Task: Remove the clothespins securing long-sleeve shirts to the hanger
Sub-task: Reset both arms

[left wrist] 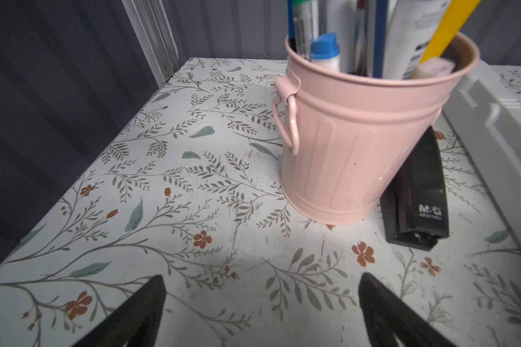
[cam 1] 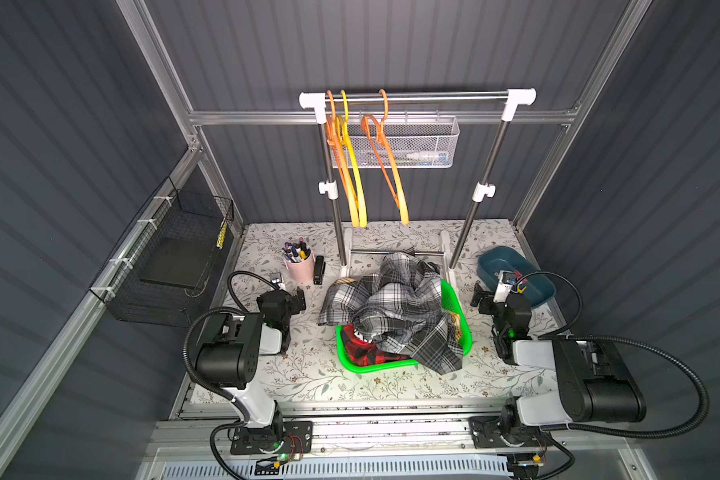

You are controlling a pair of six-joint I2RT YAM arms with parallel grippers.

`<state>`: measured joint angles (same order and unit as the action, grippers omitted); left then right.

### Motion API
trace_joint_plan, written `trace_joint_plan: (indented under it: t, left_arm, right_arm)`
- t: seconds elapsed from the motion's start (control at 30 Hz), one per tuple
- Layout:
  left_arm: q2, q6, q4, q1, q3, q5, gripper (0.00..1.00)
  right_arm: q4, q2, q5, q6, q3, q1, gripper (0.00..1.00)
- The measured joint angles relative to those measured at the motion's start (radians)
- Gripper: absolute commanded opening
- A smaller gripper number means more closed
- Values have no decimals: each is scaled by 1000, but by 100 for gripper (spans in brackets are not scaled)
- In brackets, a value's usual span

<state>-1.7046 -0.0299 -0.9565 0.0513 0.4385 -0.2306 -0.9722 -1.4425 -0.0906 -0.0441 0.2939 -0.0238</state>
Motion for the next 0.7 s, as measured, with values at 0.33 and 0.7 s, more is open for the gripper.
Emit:
trace_joint_plan:
  t: [0.33, 0.7]
  left_arm:
    - [0, 0, 0, 0, 0, 0, 100]
    - [0, 0, 0, 0, 0, 0, 100]
  right_arm:
    - [17, 0, -22, -4, 6, -3, 99]
    - [17, 0, -22, -4, 8, -3, 99]
